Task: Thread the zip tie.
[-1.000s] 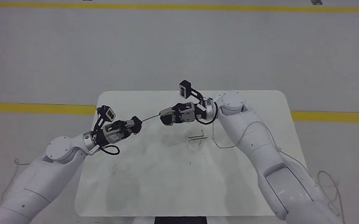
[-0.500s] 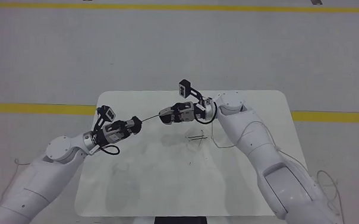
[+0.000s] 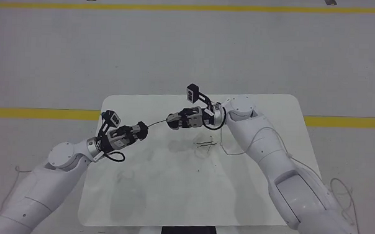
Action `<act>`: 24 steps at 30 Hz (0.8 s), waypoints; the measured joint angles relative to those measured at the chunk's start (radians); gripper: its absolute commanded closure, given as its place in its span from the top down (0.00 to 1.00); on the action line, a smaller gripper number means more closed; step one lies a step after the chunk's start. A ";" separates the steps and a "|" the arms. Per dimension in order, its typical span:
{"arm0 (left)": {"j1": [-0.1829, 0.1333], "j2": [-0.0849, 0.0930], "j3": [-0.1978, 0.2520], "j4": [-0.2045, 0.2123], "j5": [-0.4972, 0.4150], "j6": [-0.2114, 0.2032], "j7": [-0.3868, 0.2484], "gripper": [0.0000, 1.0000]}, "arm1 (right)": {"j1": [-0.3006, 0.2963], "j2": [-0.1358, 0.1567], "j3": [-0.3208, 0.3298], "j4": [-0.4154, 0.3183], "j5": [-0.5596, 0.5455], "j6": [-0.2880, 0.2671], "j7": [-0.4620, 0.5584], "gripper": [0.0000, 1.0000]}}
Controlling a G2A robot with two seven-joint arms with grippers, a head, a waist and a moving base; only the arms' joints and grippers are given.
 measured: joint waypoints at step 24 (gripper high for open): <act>0.008 -0.012 -0.013 -0.017 0.035 -0.012 0.074 1.00 | -0.019 -0.006 -0.003 -0.013 0.033 0.020 -0.005 0.00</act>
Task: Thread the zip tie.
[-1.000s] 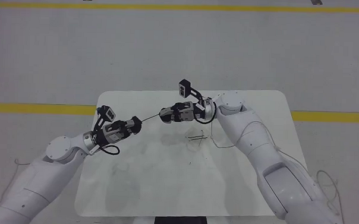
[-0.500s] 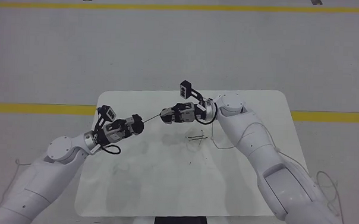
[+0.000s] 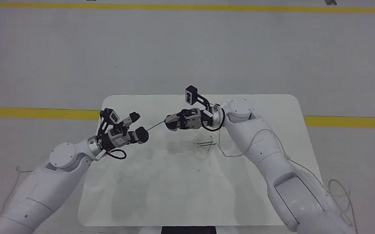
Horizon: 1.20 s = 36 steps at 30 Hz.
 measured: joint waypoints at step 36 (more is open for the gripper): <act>-0.035 -0.039 0.027 0.012 -0.077 -0.027 -0.166 1.00 | -0.123 0.024 0.011 -0.222 -0.025 0.056 -0.098 0.00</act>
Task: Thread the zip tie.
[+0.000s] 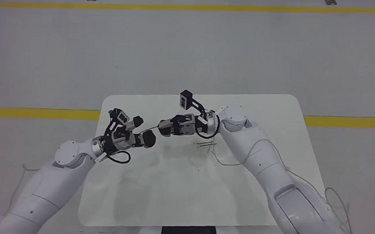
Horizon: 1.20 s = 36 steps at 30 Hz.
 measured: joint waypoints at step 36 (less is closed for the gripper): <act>0.001 -0.029 -0.024 0.022 0.048 0.050 0.009 0.20 | -0.038 0.043 0.002 -0.129 -0.098 0.058 -0.056 0.00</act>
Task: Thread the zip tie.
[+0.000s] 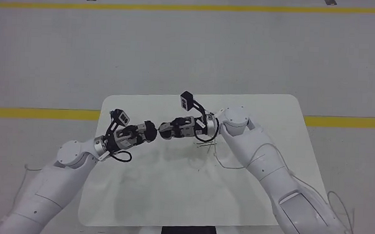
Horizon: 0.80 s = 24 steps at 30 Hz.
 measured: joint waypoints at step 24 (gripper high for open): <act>0.004 -0.015 -0.011 0.001 0.025 0.019 -0.016 0.00 | 0.015 0.001 -0.023 0.021 0.024 -0.007 0.012 0.00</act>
